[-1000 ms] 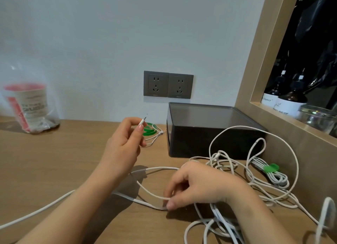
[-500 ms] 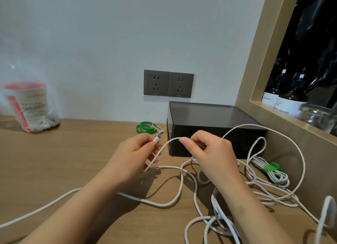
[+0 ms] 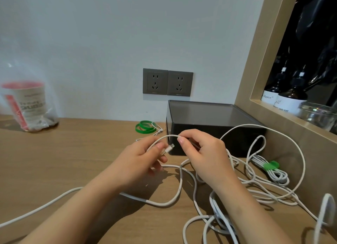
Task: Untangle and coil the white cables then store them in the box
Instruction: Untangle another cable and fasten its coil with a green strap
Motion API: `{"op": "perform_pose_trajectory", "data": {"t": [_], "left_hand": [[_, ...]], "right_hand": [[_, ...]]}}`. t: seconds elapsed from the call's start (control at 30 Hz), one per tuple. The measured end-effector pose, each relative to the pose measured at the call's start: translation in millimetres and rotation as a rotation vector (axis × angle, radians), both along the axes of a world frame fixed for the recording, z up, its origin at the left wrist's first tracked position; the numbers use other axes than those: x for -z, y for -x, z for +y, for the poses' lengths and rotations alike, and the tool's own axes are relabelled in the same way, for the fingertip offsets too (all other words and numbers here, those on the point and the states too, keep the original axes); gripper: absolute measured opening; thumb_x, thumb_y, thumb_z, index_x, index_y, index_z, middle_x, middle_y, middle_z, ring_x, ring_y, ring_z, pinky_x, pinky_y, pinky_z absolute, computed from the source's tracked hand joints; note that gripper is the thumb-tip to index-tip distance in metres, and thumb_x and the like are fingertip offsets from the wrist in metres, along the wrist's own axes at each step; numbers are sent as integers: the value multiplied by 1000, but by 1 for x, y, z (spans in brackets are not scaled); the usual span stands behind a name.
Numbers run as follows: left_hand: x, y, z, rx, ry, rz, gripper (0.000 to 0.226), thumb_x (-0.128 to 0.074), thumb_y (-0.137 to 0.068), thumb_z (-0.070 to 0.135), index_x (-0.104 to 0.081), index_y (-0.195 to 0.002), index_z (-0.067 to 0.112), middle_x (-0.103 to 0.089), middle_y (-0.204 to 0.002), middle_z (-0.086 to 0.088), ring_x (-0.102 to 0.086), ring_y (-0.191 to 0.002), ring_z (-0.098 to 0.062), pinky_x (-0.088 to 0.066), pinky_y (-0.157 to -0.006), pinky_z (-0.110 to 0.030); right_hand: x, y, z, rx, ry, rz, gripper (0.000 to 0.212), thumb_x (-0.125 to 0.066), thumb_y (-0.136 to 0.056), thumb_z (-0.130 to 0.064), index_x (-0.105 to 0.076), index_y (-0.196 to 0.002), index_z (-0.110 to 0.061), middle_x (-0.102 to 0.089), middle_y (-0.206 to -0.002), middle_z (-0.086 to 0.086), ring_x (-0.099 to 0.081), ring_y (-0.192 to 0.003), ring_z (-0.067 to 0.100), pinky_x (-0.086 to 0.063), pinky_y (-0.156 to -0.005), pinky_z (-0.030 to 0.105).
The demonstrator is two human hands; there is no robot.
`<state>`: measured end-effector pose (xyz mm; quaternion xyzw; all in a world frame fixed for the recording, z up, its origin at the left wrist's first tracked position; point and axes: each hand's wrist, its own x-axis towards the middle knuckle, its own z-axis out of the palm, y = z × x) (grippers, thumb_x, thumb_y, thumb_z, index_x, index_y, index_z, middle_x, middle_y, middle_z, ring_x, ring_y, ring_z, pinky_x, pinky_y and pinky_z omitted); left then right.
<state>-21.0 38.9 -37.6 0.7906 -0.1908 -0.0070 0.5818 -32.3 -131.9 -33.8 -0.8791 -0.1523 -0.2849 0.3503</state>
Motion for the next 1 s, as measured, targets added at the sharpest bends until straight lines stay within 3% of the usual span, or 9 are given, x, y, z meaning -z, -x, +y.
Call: {"op": "perform_pose_trajectory", "data": {"t": [0.07,0.2,0.33,0.47,0.67,0.73,0.83,0.93,1.0], "left_hand": [[-3,2,-1,-5,72,24,21,-46,-93,33,-60,-97,18,-60,-70,1,-57,-56,-11,-50,-57,-28],[-9,4,-2,20,203,171,50,-41,-74,56,-62,-96,16,-57,-67,-2,-53,-52,-13,-49,-52,-30],[-11,5,-2,24,243,194,37,-37,-96,34,-64,-93,9,-57,-65,-1,-54,-53,-12,-49,-50,-26],[-10,2,0,-12,385,254,28,-40,-99,19,-61,-84,9,-57,-63,0,-56,-54,-11,-52,-50,-27],[-13,-9,10,-246,758,419,21,-44,-97,20,-56,-81,13,-49,-52,2,-45,-39,-7,-43,-36,-23],[-13,-11,12,-294,833,473,25,-45,-97,30,-53,-80,14,-47,-50,2,-42,-36,-8,-39,-33,-21],[-11,-10,10,-270,804,492,40,-50,-88,55,-51,-83,15,-44,-52,2,-41,-37,-8,-39,-33,-21],[-12,-6,5,-233,724,466,51,-60,-63,59,-52,-89,16,-43,-59,2,-41,-44,-8,-42,-36,-22],[-11,-5,5,-221,713,458,53,-61,-58,58,-55,-91,17,-44,-65,0,-43,-50,-10,-44,-40,-23]], "right_hand": [[0,0,1,-33,-5,16,14,-53,-92,-27,-63,-101,-30,-49,-80,-34,-53,-87,-10,-44,-71,7],[0,1,1,-87,-7,35,13,-51,-93,-26,-60,-101,-32,-51,-80,-30,-54,-89,-5,-49,-72,16],[-1,3,2,-131,-23,56,18,-51,-93,-26,-46,-89,-43,-59,-78,-15,-56,-84,3,-51,-69,24],[0,1,1,-82,-39,91,16,-53,-91,-32,-43,-83,-41,-60,-73,-11,-60,-72,8,-54,-67,34],[-1,-1,-7,-101,-168,73,12,-54,-91,-30,-57,-80,-32,-54,-62,-9,-53,-63,5,-45,-57,23],[-3,0,-6,-164,-265,55,13,-52,-93,-28,-58,-83,-31,-55,-65,-9,-51,-62,7,-41,-53,21],[-5,3,-1,-220,-327,58,16,-48,-95,-22,-58,-86,-31,-56,-69,-19,-53,-67,0,-41,-56,13],[-5,8,7,-276,-244,101,21,-52,-93,-15,-57,-86,-34,-58,-72,-12,-54,-72,6,-45,-60,18],[-4,9,12,-317,-125,124,20,-54,-92,-15,-59,-88,-34,-59,-78,-13,-55,-79,5,-46,-66,15]]}}
